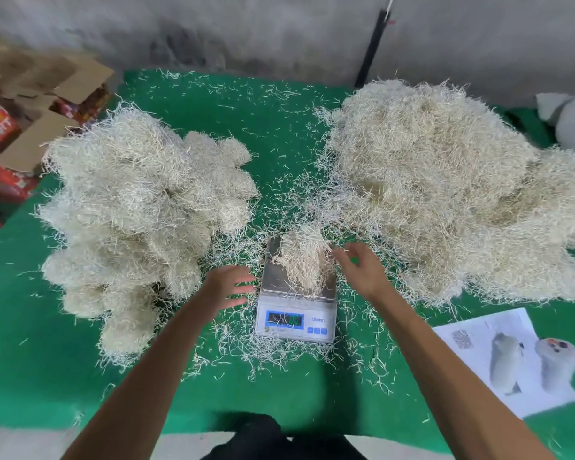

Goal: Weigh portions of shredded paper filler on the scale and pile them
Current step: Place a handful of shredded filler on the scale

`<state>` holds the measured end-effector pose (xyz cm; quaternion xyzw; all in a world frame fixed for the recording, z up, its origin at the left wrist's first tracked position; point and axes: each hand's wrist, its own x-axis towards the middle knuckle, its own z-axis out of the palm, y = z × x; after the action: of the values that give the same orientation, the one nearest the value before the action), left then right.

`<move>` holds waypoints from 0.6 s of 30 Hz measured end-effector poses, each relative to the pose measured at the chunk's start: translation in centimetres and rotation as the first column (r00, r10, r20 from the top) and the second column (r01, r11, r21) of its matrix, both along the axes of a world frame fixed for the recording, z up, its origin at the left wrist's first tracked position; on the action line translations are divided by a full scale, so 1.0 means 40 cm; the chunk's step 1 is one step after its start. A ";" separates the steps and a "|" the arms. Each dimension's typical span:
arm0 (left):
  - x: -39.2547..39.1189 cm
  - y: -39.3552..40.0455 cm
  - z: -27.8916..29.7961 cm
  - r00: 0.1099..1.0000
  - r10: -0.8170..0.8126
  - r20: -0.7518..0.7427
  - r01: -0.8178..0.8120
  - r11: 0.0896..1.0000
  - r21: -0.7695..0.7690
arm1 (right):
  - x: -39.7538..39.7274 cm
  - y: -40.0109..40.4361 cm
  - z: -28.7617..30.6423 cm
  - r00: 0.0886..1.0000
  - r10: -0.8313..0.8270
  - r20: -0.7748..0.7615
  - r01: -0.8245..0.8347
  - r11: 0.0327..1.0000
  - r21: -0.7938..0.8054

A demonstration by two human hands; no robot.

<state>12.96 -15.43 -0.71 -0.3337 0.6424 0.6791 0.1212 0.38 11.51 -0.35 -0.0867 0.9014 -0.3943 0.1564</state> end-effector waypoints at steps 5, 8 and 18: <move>0.004 -0.023 0.030 0.997 0.079 -0.006 -0.078 0.996 0.033 | 0.040 0.043 -0.002 0.995 -0.032 0.089 0.038 0.997 -0.063; 0.026 -0.036 0.032 0.999 0.008 -0.047 -0.010 0.999 -0.037 | 0.074 0.068 -0.012 0.984 -0.068 0.165 0.091 0.986 -0.136; 0.050 -0.035 0.031 0.956 0.183 -0.229 -0.159 0.980 0.117 | 0.108 0.088 -0.020 0.971 -0.122 0.208 0.176 0.949 -0.263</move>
<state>14.96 -16.84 0.52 -0.2977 0.5871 0.7528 0.0000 4.68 15.01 -1.15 -0.0016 0.8218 -0.5346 0.1972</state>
